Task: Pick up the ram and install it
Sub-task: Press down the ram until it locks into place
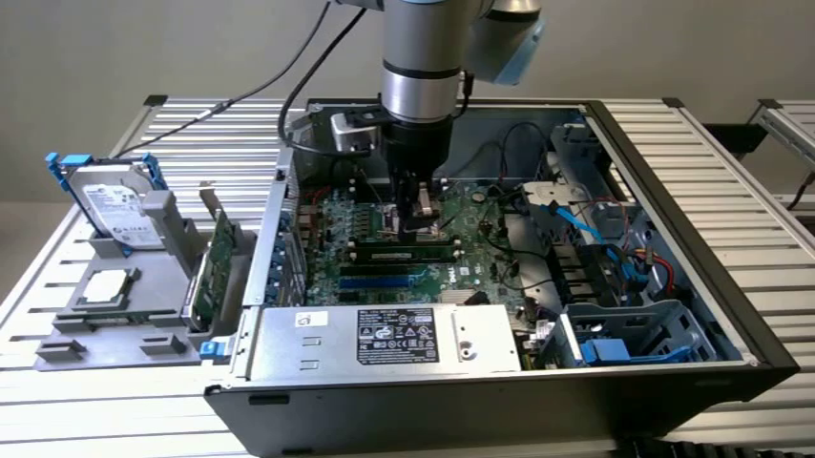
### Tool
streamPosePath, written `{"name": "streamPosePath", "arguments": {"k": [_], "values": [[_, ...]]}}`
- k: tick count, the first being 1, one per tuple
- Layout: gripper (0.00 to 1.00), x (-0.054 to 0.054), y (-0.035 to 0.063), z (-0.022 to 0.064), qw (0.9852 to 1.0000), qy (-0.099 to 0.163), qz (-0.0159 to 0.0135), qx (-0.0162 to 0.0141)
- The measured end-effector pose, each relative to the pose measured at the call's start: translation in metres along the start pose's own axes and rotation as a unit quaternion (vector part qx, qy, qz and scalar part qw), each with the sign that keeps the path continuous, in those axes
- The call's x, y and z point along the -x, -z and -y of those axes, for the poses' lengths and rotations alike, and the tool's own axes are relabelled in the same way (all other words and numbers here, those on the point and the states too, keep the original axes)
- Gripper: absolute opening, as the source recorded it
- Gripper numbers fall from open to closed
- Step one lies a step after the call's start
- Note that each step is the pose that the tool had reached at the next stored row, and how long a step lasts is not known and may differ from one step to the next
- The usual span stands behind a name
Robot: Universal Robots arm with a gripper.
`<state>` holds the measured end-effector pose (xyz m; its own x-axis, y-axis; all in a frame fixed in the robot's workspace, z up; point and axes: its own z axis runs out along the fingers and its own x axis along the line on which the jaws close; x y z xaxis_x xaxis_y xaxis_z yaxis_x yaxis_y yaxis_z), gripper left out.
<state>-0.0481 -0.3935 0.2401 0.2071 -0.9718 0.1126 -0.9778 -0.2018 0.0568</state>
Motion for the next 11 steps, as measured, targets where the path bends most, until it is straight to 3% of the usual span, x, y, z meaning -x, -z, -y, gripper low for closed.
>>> {"name": "streamPosePath", "arguments": {"k": [6,11], "values": [[0.11,0.0000,0.0000,0.0000,0.9986,-0.052,0.0030,0.0059],[0.11,0.0000,-0.0001,0.0000,0.9954,-0.096,0.0055,0.0108]]}}
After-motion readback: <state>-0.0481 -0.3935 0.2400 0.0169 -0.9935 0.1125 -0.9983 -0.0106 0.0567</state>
